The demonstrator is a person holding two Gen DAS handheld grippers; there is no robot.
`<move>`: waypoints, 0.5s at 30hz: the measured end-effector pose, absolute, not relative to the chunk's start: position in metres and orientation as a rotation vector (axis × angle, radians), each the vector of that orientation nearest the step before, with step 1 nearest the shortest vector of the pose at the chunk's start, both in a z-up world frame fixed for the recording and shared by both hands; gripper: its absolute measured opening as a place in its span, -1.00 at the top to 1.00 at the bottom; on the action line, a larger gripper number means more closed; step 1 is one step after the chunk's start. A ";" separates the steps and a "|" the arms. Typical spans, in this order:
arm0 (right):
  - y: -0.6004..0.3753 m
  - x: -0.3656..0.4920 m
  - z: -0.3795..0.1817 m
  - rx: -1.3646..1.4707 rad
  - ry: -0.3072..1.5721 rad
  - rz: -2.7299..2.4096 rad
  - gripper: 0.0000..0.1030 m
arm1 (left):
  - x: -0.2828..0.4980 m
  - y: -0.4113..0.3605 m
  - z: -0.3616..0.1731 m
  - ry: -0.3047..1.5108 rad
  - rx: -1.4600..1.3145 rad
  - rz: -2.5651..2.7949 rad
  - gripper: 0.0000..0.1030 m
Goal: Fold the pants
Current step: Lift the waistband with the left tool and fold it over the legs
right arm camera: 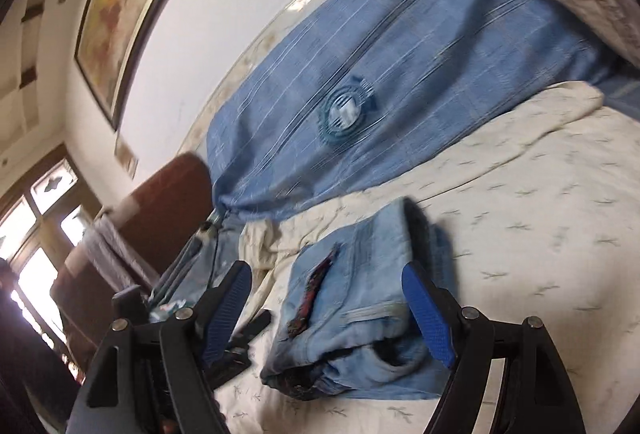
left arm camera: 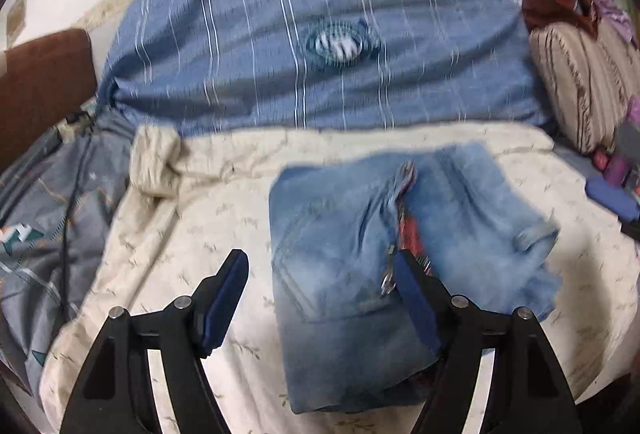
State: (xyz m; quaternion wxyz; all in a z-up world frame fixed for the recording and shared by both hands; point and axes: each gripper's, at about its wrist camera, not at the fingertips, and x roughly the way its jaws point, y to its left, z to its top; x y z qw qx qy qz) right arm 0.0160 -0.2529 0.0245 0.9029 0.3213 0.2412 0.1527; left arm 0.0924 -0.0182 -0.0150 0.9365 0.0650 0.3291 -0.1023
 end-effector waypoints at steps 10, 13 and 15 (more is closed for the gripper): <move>-0.233 0.060 -0.037 0.749 0.810 0.271 -0.55 | 0.098 -0.014 -0.031 0.747 0.156 -0.211 -0.54; -0.247 0.065 -0.060 0.872 0.860 0.276 -0.54 | 0.097 -0.013 -0.032 0.754 0.155 -0.206 -0.55; -0.249 0.064 -0.061 0.877 0.859 0.287 -0.54 | 0.099 -0.012 -0.033 0.754 0.159 -0.206 -0.57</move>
